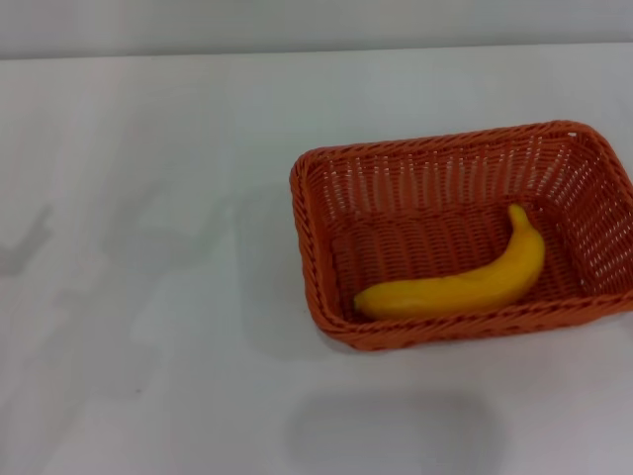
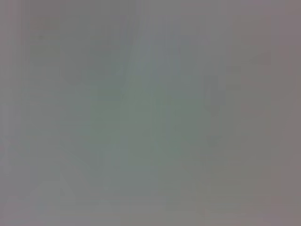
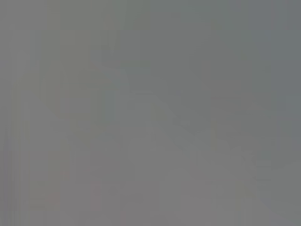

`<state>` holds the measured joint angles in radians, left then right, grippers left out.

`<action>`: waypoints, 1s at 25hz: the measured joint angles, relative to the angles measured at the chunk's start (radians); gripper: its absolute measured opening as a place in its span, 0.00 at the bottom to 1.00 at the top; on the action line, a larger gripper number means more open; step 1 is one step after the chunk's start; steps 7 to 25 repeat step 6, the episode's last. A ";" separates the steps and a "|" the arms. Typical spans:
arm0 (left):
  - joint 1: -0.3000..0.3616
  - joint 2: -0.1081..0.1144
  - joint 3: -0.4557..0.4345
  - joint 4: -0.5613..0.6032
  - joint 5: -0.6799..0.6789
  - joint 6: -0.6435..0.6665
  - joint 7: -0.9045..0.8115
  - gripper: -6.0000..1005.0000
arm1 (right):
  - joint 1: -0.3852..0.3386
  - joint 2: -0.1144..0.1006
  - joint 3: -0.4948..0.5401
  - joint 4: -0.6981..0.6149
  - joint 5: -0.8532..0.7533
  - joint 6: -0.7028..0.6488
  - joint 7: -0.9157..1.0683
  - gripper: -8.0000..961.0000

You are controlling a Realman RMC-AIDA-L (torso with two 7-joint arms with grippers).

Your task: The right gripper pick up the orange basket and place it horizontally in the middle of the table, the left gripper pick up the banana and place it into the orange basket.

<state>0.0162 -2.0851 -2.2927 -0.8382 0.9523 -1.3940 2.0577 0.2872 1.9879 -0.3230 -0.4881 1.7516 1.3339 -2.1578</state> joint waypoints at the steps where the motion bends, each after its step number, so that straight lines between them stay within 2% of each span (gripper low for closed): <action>1: -0.001 0.000 -0.003 0.003 0.000 -0.002 0.004 0.89 | 0.000 -0.003 0.002 0.006 0.003 -0.005 0.002 0.89; 6: 0.006 0.000 -0.006 0.008 -0.005 -0.008 0.015 0.89 | 0.006 -0.016 0.036 0.024 0.017 -0.029 0.050 0.89; 25: 0.006 0.000 -0.006 0.008 -0.005 -0.008 0.015 0.89 | 0.006 -0.016 0.036 0.024 0.017 -0.029 0.050 0.89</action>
